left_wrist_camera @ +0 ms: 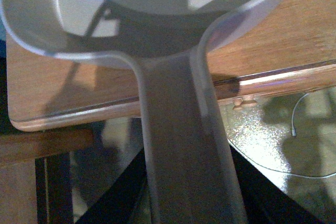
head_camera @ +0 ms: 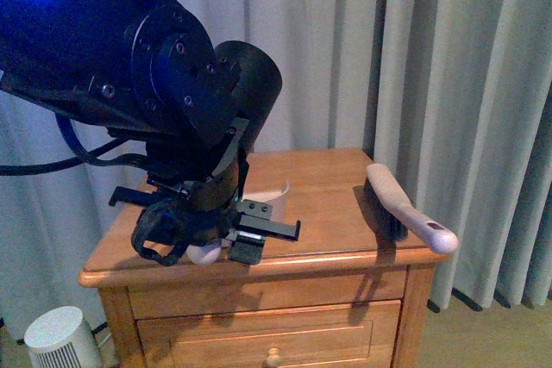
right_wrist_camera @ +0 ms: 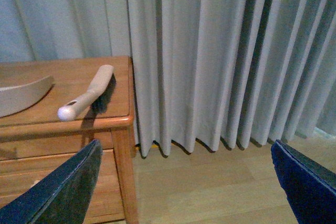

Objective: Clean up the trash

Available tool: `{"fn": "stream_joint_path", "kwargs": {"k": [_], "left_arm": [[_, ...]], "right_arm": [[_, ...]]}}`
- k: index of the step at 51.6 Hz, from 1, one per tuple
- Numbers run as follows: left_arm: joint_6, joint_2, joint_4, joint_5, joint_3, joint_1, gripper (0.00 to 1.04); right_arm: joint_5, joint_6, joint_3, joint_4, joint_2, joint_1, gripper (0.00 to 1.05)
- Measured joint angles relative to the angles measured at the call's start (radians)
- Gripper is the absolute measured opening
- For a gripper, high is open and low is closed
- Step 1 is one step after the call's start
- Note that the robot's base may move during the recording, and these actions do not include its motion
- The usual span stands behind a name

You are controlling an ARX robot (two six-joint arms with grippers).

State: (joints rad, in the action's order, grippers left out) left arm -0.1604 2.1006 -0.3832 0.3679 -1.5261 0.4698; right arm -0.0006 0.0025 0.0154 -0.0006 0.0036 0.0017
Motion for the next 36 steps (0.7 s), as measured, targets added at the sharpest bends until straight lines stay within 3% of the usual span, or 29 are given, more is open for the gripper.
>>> {"fn": "stream_joint_path", "kwargs": {"k": [4, 16, 27, 36], "left_arm": [[0.005, 0.0, 0.01, -0.008, 0.01, -0.004, 0.27], [0.033, -0.054, 0.106, 0.008, 0.076, -0.02, 0.26], [0.187, -0.195, 0.331, 0.079, 0.182, -0.039, 0.26], [0.326, -0.365, 0.543, 0.076, 0.313, -0.05, 0.26]], "right_arm": [[0.0, 0.0, 0.0, 0.0, 0.0, 0.0, 0.97], [0.0, 0.0, 0.0, 0.0, 0.0, 0.0, 0.97], [0.0, 0.0, 0.0, 0.0, 0.0, 0.0, 0.97], [0.0, 0.0, 0.0, 0.0, 0.0, 0.0, 0.97]]}}
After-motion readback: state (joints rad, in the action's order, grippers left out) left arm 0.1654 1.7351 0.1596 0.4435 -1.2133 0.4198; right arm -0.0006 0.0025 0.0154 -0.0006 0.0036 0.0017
